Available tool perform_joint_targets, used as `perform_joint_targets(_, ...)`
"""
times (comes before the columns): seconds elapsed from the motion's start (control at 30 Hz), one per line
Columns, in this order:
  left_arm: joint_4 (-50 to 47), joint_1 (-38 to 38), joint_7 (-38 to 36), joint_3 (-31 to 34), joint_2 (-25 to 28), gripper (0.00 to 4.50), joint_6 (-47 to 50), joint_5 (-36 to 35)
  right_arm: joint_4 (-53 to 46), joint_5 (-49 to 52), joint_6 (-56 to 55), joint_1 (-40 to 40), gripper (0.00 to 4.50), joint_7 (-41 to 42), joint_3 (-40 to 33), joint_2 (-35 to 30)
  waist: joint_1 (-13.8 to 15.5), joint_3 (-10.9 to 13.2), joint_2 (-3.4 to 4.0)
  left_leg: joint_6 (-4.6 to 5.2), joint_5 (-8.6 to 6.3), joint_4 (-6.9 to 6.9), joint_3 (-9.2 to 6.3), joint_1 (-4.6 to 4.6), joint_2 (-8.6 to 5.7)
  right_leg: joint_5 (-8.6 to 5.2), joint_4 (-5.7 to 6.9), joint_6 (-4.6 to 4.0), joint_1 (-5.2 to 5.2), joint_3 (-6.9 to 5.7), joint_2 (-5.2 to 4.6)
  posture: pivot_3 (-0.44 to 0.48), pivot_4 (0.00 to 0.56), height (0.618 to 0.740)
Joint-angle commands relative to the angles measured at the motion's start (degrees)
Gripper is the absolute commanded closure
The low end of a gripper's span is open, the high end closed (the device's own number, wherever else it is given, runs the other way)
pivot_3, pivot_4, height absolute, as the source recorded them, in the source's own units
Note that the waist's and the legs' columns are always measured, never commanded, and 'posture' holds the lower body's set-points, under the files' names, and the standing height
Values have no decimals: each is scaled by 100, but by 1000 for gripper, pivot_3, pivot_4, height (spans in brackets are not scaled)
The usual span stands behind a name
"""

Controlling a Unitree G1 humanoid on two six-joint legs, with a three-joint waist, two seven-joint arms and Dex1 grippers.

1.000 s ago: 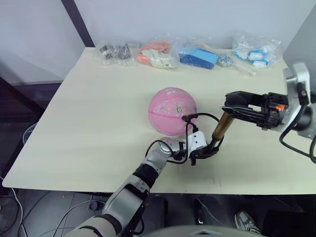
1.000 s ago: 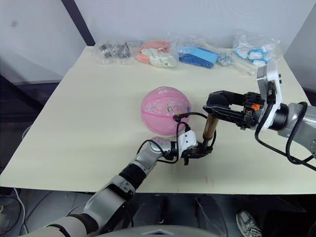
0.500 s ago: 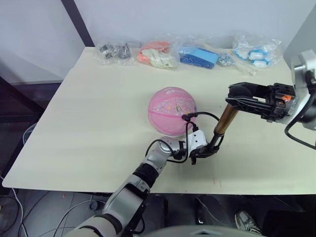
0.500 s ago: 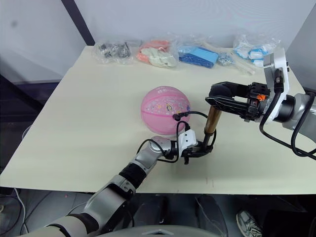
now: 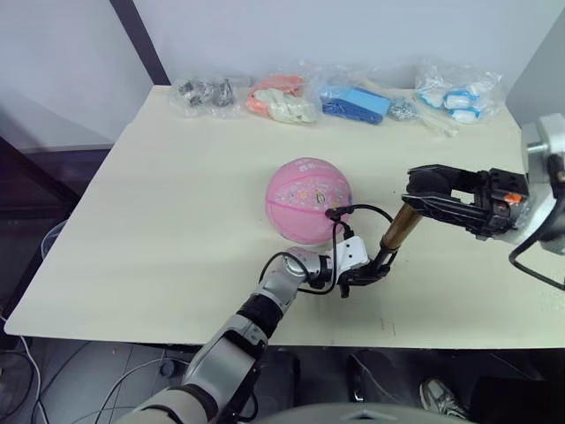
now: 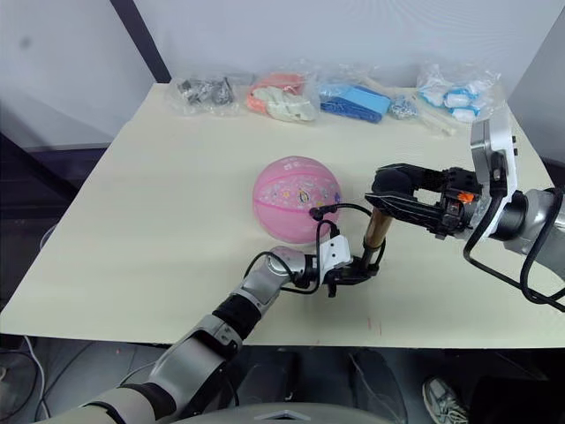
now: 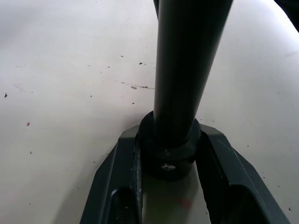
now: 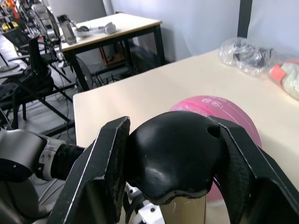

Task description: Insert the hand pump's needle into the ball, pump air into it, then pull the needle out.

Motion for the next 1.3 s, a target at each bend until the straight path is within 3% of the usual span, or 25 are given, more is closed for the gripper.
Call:
perform_joint_targets(0.03,427,354,-200,-263,120,3403,243,225,-68,-650,-184,201,2201,-134,38,20,-3,-13,-11,0,0,0,0,1,0,0,0,0,0,0,0,0,150,740)
perform_joint_targets(0.3,399,369,-212,-234,121,3403,244,269,-45,-1200,-549,583,2201,-31,588,276,-19,-87,-58,0,0,-1,-1,15,4,0,1,-1,10,1,7,0,150,740)
perform_joint_targets(1.3,384,381,-186,-216,77,3403,238,270,606,-2484,-885,1330,2201,4,1627,1268,-9,-109,-45,0,0,-2,-2,16,1,-1,-1,-1,10,1,8,0,150,740)
